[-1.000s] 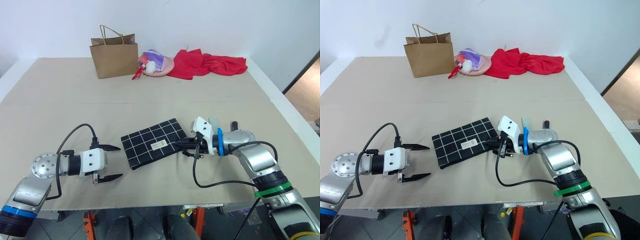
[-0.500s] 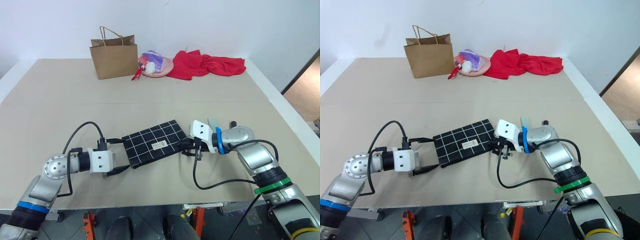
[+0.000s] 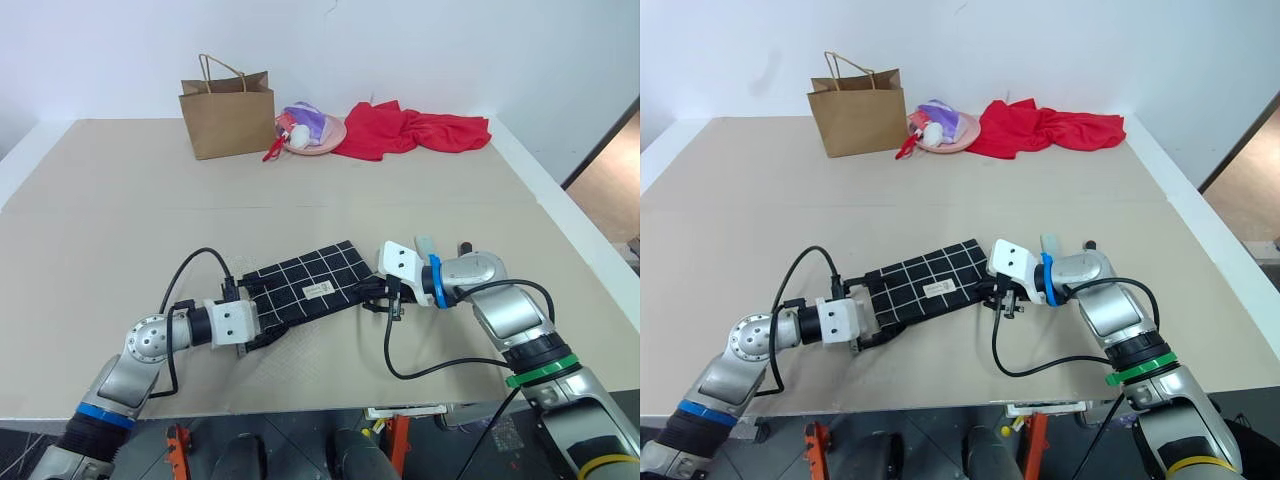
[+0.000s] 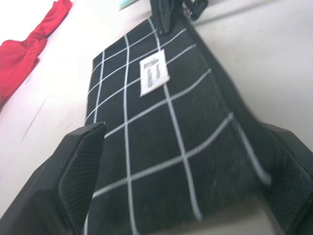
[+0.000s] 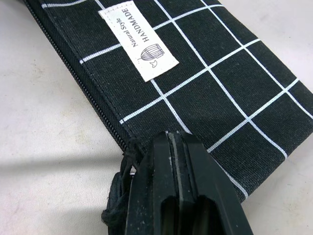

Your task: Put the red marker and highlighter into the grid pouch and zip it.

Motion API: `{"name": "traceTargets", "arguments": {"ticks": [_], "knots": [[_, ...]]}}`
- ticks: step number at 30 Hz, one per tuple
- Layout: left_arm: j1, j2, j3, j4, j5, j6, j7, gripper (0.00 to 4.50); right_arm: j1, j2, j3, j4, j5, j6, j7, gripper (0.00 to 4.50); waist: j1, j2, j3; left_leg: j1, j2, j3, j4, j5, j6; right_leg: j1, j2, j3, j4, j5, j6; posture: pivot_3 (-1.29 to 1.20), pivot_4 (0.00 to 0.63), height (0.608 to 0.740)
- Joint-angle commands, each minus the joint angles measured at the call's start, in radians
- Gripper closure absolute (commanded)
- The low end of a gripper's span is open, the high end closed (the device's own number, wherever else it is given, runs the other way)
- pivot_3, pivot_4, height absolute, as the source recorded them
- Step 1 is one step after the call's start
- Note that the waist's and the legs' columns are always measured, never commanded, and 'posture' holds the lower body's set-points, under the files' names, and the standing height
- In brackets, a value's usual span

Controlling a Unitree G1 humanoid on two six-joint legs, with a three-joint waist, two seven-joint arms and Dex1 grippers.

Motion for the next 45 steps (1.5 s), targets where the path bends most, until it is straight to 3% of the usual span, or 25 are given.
{"name": "traceTargets", "arguments": {"ticks": [1,3,6,7,10,12,13,15,16,24,26,27,29,30,31,33,37,45], "knots": [[-0.019,0.004,-0.004,-0.037,-0.017,0.021,-0.005,0.00,0.007,0.003,0.009,0.009,-0.014,0.003,0.017,4.49,0.000,0.000,0.000,0.000,0.000,0.000,0.000,0.000,0.000,0.000,0.000,0.000,0.000,0.000,0.000,0.00,0.150,0.740],[-0.023,0.007,-0.006,-0.036,-0.014,0.022,-0.007,0.00,0.008,0.004,0.009,0.009,-0.014,0.003,0.017,4.49,0.000,0.000,0.000,0.000,0.000,0.000,0.000,0.000,0.000,0.000,0.000,0.000,0.000,0.000,0.000,0.00,0.150,0.740],[-0.023,0.011,-0.007,-0.039,-0.029,0.040,-0.021,0.62,0.008,0.004,0.008,0.009,-0.014,0.004,0.016,4.50,0.000,0.000,0.000,0.000,0.000,0.000,0.000,0.000,0.000,0.000,0.000,0.000,0.000,0.000,0.000,0.00,0.150,0.740],[-0.024,0.012,-0.006,-0.038,-0.027,0.041,-0.021,1.22,0.009,0.004,0.007,0.008,-0.014,0.004,0.016,4.50,0.000,0.000,0.000,0.000,0.000,0.000,0.000,0.000,0.000,0.000,0.000,0.000,0.000,0.000,0.000,0.00,0.150,0.740],[-0.032,0.014,-0.005,-0.029,-0.019,0.027,-0.019,2.38,0.009,0.004,0.008,0.008,-0.014,0.004,0.017,4.50,0.000,0.000,0.000,0.000,0.000,0.000,0.000,0.000,0.000,0.000,0.000,0.000,0.000,0.000,0.000,0.00,0.150,0.740],[-0.042,0.009,-0.006,-0.022,-0.014,0.013,-0.014,2.83,0.010,0.005,0.009,0.009,-0.013,0.004,0.018,4.50,0.000,0.000,0.000,0.000,0.000,0.000,0.000,0.000,0.000,0.000,0.000,0.000,0.000,0.000,0.000,0.00,0.150,0.740],[-0.045,0.007,-0.007,-0.021,-0.013,0.011,-0.014,3.45,0.010,0.005,0.009,0.008,-0.013,0.004,0.019,4.50,0.000,0.000,0.000,0.000,0.000,0.000,0.000,0.000,0.000,0.000,0.000,0.000,0.000,0.000,0.000,0.00,0.150,0.740],[-0.048,0.003,-0.014,-0.027,-0.015,0.011,-0.016,3.74,0.012,0.005,0.010,0.007,-0.013,0.004,0.020,4.50,0.000,0.000,0.000,0.000,0.000,0.000,0.000,0.000,0.000,0.000,0.000,0.000,0.000,0.000,0.000,0.00,0.150,0.740],[-0.047,0.003,-0.017,-0.032,-0.018,0.014,-0.020,4.39,0.012,0.006,0.010,0.007,-0.013,0.004,0.021,4.50,0.000,0.000,0.000,0.000,0.000,0.000,0.000,0.000,0.000,0.000,0.000,0.000,0.000,0.000,0.000,0.00,0.150,0.740],[-0.026,0.018,0.001,-0.045,-0.045,0.033,-0.033,4.45,0.012,0.009,0.003,0.010,-0.003,0.011,0.030,4.50,0.000,0.000,0.000,0.000,0.000,0.000,0.000,0.000,0.000,0.000,0.000,0.000,0.000,0.000,0.000,0.00,0.150,0.740],[-0.022,0.020,0.017,-0.047,-0.063,0.043,-0.033,4.45,-0.005,0.051,-0.061,0.006,0.073,0.051,0.012,4.50,0.000,0.000,0.000,0.000,0.000,0.000,0.000,0.000,0.000,0.000,0.000,0.000,0.000,0.000,0.000,0.00,0.150,0.740],[-0.020,0.020,0.021,-0.050,-0.071,0.047,-0.033,4.50,-0.017,0.080,-0.107,-0.001,0.131,0.081,0.001,3.86,0.000,0.000,0.000,0.000,0.000,0.000,0.000,0.000,0.000,0.000,0.000,0.000,0.000,0.000,0.000,0.00,0.150,0.740],[-0.016,0.016,0.028,-0.055,-0.088,0.061,-0.031,4.50,-0.047,0.124,-0.190,-0.011,0.231,0.152,-0.022,3.15,-0.001,0.000,0.000,0.000,0.000,0.000,0.000,0.000,0.000,0.000,0.000,0.000,0.000,0.000,0.000,0.00,0.150,0.740],[-0.015,0.012,0.034,-0.060,-0.102,0.075,-0.028,4.50,-0.061,0.136,-0.227,-0.017,0.269,0.178,-0.028,3.02,-0.003,0.000,0.000,0.000,0.000,0.000,0.000,0.000,0.000,-0.001,0.000,0.000,0.000,0.000,-0.001,0.00,0.150,0.740],[-0.016,0.005,0.043,-0.065,-0.120,0.095,-0.021,4.50,-0.080,0.149,-0.266,-0.022,0.306,0.209,-0.043,2.41,-0.004,0.000,0.000,0.000,0.001,0.000,0.000,0.000,0.000,-0.001,0.001,0.000,0.001,0.000,-0.001,0.00,0.150,0.740],[-0.023,-0.026,0.076,-0.081,-0.181,0.180,0.015,4.50,-0.123,0.154,-0.359,-0.044,0.417,0.306,-0.062,1.97,-0.003,0.000,0.001,0.000,0.000,-0.001,0.000,0.000,0.000,-0.001,0.000,0.000,0.001,0.000,-0.001,0.00,0.150,0.740],[-0.055,-0.072,0.140,-0.109,-0.269,0.353,0.096,4.50,-0.152,0.103,-0.463,-0.090,0.517,0.393,-0.075,1.97,0.001,0.001,0.001,-0.002,0.000,-0.003,0.000,0.000,0.000,0.000,-0.001,-0.002,0.001,0.000,0.001,0.00,0.150,0.740],[-0.104,-0.106,0.180,-0.175,-0.336,0.534,0.171,4.50,-0.071,0.060,-0.371,-0.096,0.334,0.300,-0.205,1.97,-0.004,0.001,0.001,-0.002,-0.001,-0.004,0.000,0.000,0.000,-0.001,0.000,-0.002,0.001,0.000,0.001,0.00,0.150,0.740]]}}
